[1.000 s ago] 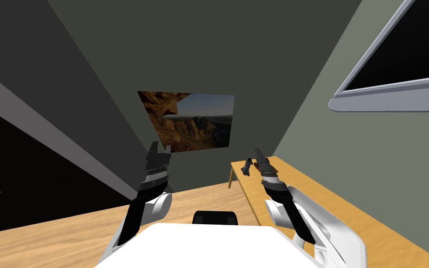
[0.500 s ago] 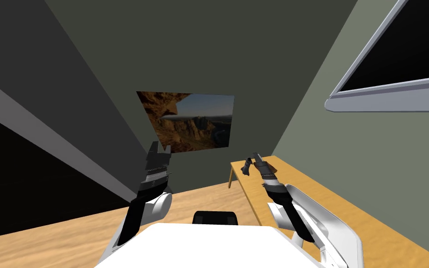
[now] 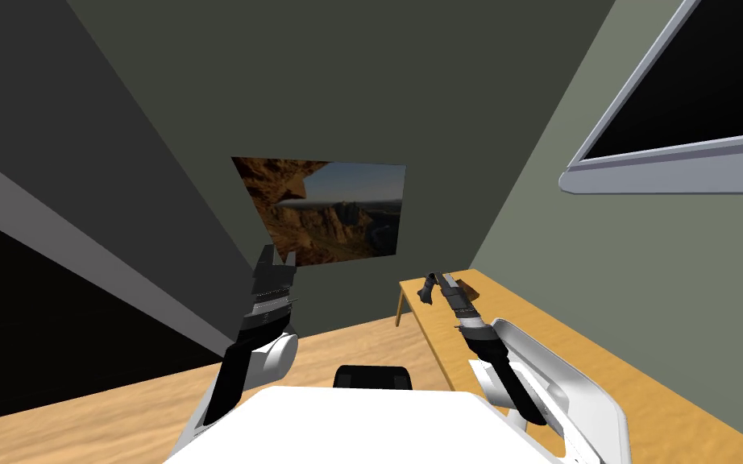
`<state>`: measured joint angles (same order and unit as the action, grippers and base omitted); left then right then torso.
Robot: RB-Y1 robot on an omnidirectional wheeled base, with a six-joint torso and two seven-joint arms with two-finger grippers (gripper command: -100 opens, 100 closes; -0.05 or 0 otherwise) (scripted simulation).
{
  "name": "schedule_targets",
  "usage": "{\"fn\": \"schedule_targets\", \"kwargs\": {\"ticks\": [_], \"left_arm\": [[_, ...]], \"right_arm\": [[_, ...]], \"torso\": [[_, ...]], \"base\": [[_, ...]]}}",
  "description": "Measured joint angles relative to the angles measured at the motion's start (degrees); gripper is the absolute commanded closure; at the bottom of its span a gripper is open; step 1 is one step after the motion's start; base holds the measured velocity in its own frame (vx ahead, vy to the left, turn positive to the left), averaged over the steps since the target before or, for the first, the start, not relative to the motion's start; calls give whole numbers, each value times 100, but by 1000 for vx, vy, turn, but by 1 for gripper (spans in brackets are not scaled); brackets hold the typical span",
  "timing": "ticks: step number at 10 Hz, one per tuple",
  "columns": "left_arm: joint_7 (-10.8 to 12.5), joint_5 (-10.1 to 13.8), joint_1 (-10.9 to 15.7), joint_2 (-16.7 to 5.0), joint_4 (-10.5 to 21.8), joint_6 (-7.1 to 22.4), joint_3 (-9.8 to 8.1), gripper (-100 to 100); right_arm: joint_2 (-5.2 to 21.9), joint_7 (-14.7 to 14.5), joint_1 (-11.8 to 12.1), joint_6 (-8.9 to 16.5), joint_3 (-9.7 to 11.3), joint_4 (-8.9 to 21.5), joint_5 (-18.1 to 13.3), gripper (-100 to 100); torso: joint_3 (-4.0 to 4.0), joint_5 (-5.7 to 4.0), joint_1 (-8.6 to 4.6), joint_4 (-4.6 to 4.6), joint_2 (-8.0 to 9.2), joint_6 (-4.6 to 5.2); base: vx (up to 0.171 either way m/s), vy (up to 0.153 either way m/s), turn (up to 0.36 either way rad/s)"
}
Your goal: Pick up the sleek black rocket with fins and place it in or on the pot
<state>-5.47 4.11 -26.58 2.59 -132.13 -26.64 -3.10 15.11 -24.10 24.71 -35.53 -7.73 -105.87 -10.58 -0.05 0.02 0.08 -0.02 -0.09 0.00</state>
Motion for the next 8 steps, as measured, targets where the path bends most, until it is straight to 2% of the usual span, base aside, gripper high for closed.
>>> {"fn": "schedule_targets", "kwargs": {"ticks": [4, 8], "left_arm": [[0, 0, 0, 0, 0, 0, 0, 0], [0, 0, 0, 0, 0, 0, 0, 0]], "right_arm": [[129, -304, -52, -230, -82, 555, -225, -100], [283, -602, -176, -513, -177, 1248, -467, -100]], "torso": [[1, 1, 0, 1, 2, -1], [-1, -1, -5, 0, -1, -1]], "base": [[17, 18, -19], [30, 10, -24]]}}
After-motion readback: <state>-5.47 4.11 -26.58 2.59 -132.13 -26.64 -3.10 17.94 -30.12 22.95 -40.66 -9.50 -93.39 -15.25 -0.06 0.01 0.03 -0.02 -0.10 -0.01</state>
